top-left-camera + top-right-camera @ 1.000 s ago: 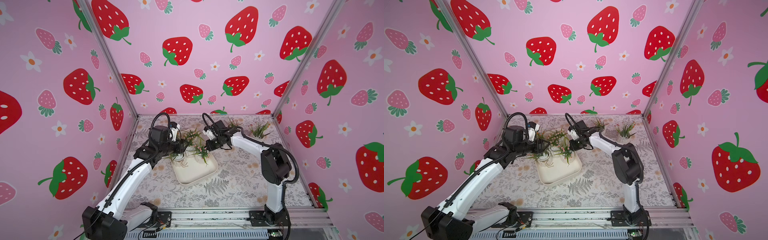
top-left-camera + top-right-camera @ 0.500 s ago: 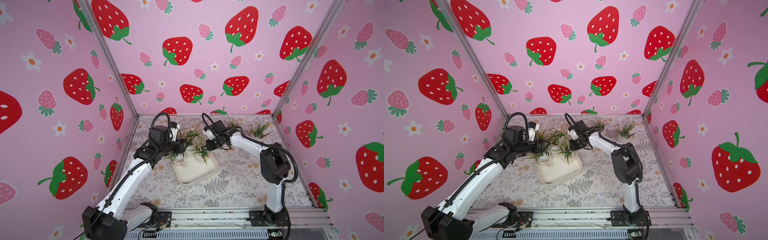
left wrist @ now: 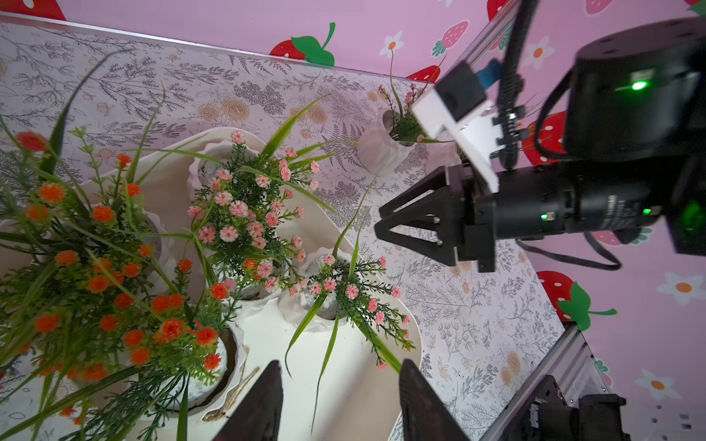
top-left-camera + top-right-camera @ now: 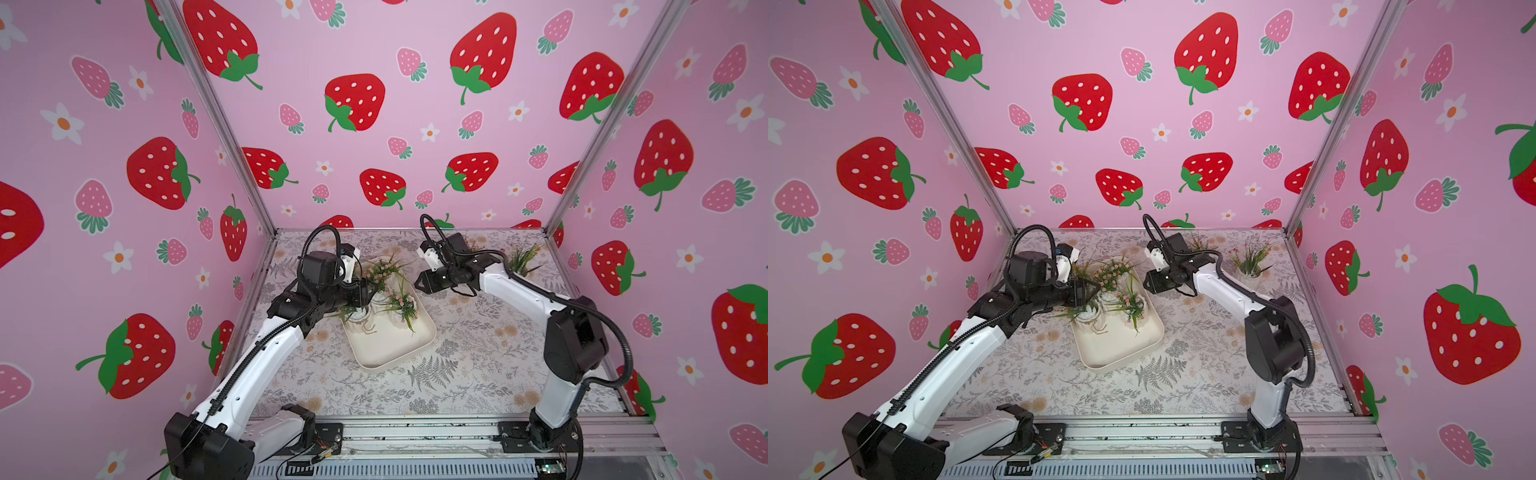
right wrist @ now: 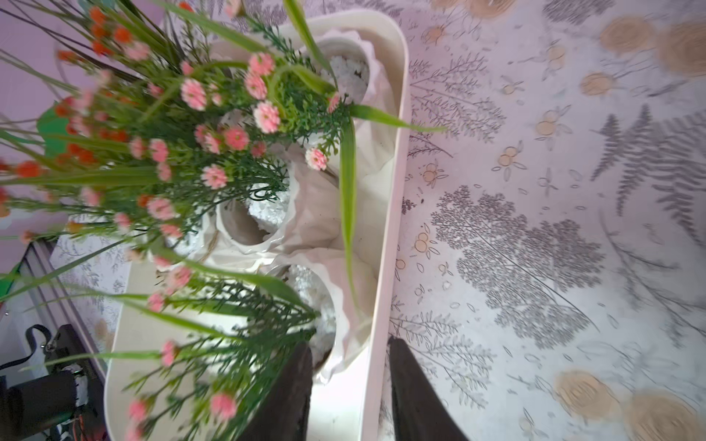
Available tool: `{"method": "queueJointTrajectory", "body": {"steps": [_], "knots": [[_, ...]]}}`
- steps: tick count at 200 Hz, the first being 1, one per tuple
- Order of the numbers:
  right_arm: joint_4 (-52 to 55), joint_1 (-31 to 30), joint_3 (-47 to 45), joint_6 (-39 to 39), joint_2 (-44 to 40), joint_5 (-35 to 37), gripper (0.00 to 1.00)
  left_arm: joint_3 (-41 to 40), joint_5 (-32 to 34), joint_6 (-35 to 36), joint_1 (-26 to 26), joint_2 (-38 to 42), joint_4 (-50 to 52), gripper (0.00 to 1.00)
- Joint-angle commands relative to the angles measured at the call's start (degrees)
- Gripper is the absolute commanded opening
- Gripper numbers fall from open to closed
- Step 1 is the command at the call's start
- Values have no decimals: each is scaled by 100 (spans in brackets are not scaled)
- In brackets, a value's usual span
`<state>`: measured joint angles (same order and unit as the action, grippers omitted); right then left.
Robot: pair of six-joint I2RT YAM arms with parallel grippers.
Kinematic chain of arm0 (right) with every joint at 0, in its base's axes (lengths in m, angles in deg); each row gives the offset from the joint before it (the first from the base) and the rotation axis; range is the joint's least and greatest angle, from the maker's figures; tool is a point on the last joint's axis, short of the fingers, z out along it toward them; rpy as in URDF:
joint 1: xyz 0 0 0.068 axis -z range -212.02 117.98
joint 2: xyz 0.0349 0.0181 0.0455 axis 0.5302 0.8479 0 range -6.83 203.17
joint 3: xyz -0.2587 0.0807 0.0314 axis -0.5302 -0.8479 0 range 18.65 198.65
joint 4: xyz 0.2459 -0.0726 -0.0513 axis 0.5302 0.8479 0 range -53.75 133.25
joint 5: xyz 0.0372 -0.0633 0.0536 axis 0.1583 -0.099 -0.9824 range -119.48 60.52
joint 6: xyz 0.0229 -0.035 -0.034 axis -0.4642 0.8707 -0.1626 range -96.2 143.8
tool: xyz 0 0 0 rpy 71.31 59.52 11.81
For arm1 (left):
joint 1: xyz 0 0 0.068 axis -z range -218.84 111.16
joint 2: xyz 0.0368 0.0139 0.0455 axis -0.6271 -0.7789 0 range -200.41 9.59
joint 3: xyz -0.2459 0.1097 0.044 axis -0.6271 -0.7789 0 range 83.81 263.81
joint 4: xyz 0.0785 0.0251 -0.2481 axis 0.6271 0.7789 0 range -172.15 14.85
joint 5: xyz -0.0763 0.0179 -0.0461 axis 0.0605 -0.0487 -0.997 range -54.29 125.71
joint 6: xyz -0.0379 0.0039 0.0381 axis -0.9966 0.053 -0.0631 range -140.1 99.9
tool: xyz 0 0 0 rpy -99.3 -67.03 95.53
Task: Put the potted gypsophila into the storage box
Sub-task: Place the baby's breath potted plant at the storage box, then pick up the baby's breath potted plant from the center of the board.
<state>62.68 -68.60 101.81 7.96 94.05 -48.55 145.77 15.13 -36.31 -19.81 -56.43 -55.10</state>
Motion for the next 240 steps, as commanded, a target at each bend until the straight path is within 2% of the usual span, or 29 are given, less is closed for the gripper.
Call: {"method": "queueJointTrajectory", "body": {"steps": [1,58,98,134,167,240], "knots": [[-102,237,-368,-110,-701,-31,39,59,-123,76,29,88,-41,52],[-220,1147,-1444,-499,-2060,295,47,-90,-512,147,64,196,-351,52],[-11,1724,-1682,-942,-2304,1074,48,-311,-223,381,311,419,-648,52],[116,2061,-1551,-1179,-1932,1558,46,-402,119,653,565,504,-673,52],[21,2198,-1123,-1229,-1197,1565,40,-338,202,682,644,460,-567,52],[-100,2267,2,-1115,318,1608,37,-328,491,741,658,452,-457,52]]}}
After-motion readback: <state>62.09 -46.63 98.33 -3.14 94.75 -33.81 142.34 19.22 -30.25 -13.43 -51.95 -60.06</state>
